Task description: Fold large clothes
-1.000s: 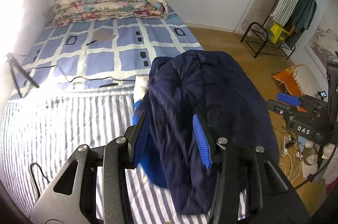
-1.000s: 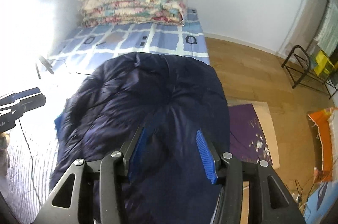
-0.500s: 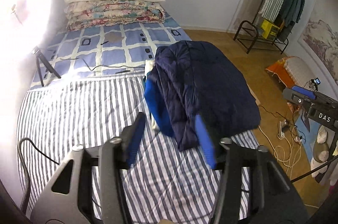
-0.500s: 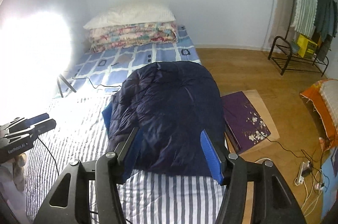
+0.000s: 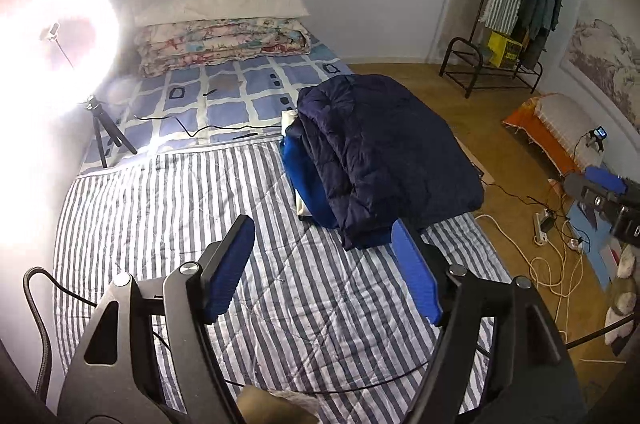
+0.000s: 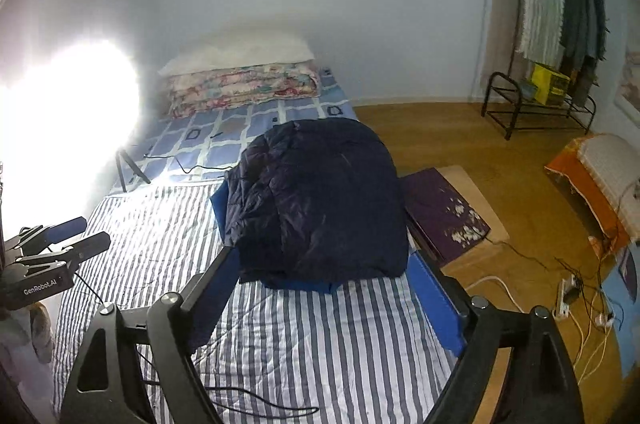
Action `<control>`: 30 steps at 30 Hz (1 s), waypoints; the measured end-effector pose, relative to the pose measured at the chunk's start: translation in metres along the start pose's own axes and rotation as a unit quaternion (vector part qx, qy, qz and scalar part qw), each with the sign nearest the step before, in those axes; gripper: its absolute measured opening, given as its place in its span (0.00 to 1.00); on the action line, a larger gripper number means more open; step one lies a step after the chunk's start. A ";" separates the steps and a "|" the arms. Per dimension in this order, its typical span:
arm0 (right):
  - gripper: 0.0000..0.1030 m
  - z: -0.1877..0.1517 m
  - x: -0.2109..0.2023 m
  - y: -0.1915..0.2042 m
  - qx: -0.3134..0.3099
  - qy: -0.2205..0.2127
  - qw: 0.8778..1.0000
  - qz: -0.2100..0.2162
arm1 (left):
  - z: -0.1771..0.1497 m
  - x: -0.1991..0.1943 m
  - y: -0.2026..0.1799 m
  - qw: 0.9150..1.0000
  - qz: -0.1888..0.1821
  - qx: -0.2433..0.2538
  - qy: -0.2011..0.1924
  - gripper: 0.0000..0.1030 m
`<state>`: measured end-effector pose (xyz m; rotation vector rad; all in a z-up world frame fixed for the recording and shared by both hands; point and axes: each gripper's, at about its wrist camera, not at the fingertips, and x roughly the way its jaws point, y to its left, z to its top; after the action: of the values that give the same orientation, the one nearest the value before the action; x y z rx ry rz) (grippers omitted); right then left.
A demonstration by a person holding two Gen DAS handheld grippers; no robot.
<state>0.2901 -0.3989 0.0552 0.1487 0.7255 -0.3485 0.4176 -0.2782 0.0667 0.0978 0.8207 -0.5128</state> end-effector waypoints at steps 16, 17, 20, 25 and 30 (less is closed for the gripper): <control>1.00 -0.046 -0.029 -0.012 0.072 -0.015 0.997 -0.025 | -0.028 -0.042 -0.003 0.999 0.001 0.026 -0.021 0.96; 1.00 -0.048 -0.028 -0.011 0.074 -0.012 0.997 -0.025 | -0.029 -0.042 -0.003 1.000 -0.001 0.023 -0.018 0.96; 1.00 -0.053 -0.030 -0.008 0.073 -0.014 0.997 -0.029 | -0.034 -0.043 -0.002 1.000 0.000 0.020 -0.017 0.96; 1.00 -0.056 -0.037 -0.001 0.059 -0.023 0.997 -0.035 | -0.039 -0.047 -0.003 0.999 0.001 0.025 -0.019 0.96; 1.00 -0.059 -0.040 0.000 0.060 -0.023 0.997 -0.036 | -0.040 -0.048 -0.004 0.999 0.002 0.026 -0.021 0.96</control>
<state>0.2258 -0.3734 0.0382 0.2282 0.6655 -0.4623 0.3620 -0.2513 0.0742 0.1362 0.7668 -0.5302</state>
